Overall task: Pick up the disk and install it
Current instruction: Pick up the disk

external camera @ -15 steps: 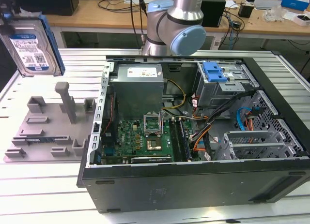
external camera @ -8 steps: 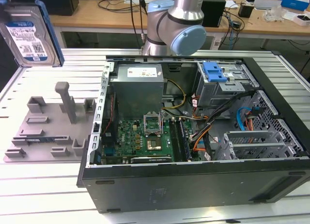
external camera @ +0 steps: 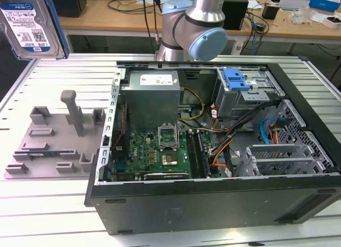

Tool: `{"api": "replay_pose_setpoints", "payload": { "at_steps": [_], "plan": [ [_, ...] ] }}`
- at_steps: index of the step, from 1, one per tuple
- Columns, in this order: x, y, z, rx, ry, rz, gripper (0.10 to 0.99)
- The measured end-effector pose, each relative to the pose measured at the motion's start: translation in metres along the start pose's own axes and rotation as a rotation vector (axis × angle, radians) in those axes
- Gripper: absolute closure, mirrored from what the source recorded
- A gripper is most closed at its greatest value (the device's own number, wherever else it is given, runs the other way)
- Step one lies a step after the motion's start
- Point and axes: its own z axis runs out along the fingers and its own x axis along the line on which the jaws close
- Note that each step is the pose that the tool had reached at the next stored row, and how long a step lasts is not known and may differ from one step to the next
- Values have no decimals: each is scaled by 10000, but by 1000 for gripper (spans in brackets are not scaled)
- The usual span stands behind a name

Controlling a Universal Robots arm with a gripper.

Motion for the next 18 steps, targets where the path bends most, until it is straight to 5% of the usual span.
{"api": "replay_pose_setpoints", "payload": {
  "at_steps": [7,18],
  "plan": [
    [3,-3,1,1,-2,-2,722],
    [169,-365,-2,-63,-1,0,722]
  ]
}}
